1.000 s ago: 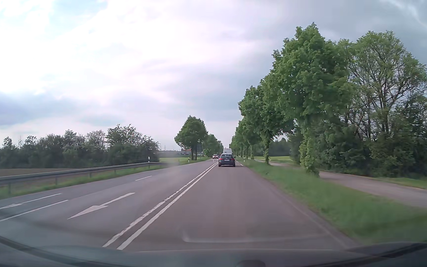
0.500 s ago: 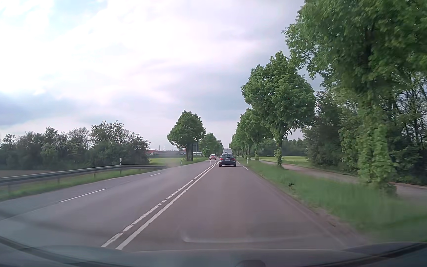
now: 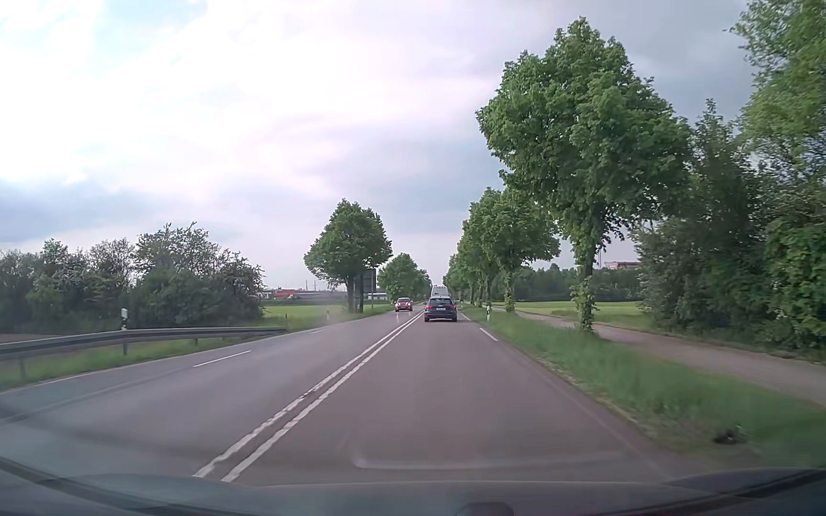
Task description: Follow the waypoints while adhering to traffic rules and regulations
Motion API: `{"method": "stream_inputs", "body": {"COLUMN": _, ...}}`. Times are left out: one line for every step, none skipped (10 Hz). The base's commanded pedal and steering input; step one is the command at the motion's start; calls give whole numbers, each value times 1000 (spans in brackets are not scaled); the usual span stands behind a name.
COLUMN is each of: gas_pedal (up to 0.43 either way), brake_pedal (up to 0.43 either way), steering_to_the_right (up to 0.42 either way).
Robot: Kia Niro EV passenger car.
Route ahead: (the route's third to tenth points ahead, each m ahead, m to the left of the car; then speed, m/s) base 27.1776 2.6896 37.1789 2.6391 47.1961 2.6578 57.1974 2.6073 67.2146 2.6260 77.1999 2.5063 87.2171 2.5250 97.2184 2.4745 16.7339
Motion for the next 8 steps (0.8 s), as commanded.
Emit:
{"method": "stream_inputs", "body": {"gas_pedal": 138, "brake_pedal": 0, "steering_to_the_right": -1}}
{"method": "stream_inputs", "body": {"gas_pedal": 138, "brake_pedal": 0, "steering_to_the_right": -1}}
{"method": "stream_inputs", "body": {"gas_pedal": 138, "brake_pedal": 0, "steering_to_the_right": -1}}
{"method": "stream_inputs", "body": {"gas_pedal": 138, "brake_pedal": 0, "steering_to_the_right": -1}}
{"method": "stream_inputs", "body": {"gas_pedal": 138, "brake_pedal": 0, "steering_to_the_right": -1}}
{"method": "stream_inputs", "body": {"gas_pedal": 138, "brake_pedal": 0, "steering_to_the_right": -1}}
{"method": "stream_inputs", "body": {"gas_pedal": 138, "brake_pedal": 0, "steering_to_the_right": -1}}
{"method": "stream_inputs", "body": {"gas_pedal": 138, "brake_pedal": 0, "steering_to_the_right": -1}}
